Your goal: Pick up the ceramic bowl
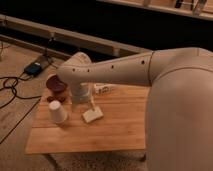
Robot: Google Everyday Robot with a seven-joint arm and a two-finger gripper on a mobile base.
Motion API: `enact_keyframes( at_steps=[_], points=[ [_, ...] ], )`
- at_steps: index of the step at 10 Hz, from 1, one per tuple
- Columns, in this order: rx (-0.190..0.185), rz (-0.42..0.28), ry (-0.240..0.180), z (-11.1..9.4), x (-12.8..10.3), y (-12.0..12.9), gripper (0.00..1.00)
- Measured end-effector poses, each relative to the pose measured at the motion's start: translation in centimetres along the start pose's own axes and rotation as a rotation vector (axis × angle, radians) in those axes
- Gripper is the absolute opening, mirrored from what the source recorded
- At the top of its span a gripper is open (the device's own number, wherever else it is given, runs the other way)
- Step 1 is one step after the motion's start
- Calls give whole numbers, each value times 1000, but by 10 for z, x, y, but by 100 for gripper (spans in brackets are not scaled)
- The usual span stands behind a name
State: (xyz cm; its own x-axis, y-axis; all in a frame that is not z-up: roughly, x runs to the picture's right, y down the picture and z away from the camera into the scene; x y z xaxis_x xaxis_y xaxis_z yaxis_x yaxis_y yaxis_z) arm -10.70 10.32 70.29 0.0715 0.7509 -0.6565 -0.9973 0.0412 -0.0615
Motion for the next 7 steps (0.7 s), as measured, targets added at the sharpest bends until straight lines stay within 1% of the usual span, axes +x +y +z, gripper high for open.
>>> enact_keyframes(
  at_steps=[1,3,5,7],
  points=[
    [4,-4,1,4,-4,0,65],
    [11,-37,-16,16,-23,9,65],
    [21,-79,-46,27,-55,22,65],
    [41,-125,-75,36,-91,36,65]
  ],
)
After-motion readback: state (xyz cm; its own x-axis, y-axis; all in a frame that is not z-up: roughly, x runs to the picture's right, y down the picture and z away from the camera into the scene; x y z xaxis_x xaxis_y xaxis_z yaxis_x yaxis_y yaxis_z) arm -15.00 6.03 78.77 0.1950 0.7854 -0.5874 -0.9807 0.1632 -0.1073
